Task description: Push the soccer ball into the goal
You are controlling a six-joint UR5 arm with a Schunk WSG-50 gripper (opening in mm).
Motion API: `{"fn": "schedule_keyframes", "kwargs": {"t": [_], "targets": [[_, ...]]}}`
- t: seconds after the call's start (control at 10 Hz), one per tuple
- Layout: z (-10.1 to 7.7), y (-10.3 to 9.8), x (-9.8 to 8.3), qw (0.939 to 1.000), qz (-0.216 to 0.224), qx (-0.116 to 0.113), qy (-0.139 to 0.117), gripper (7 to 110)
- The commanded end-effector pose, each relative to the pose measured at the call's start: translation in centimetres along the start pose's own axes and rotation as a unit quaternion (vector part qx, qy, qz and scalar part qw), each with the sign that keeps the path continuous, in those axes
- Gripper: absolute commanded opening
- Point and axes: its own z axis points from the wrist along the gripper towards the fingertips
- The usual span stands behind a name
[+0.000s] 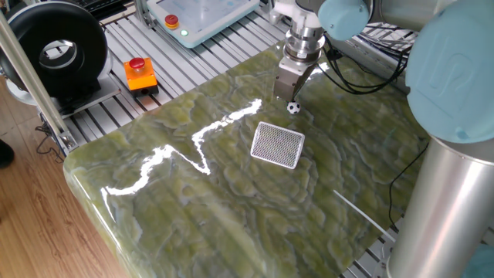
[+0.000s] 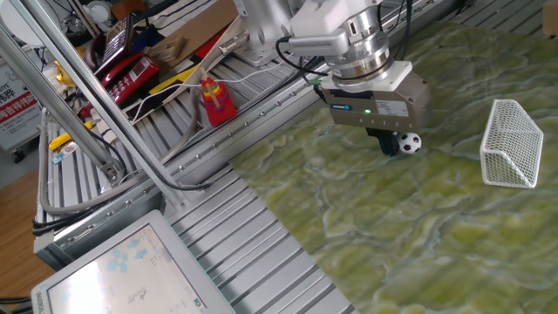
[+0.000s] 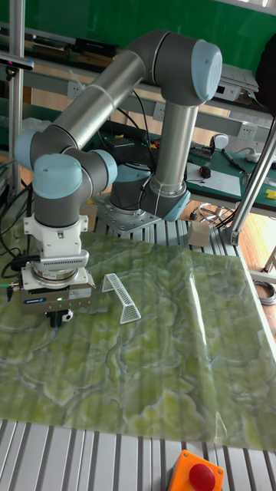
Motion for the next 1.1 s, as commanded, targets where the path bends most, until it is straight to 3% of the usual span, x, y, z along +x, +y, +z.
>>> {"fn": "schedule_keyframes", "kwargs": {"t": [0.0,0.1,0.6,1.0], "targets": [[0.1,0.7,0.7,1.0000,-0.005,-0.004,0.007,7],[0.1,-0.2,1.6,0.9992,-0.027,0.014,0.026,7],[0.1,0.9,1.9,0.9977,-0.063,-0.002,0.025,7],[0.4,1.6,2.5,0.9981,-0.054,-0.002,0.030,7]]}}
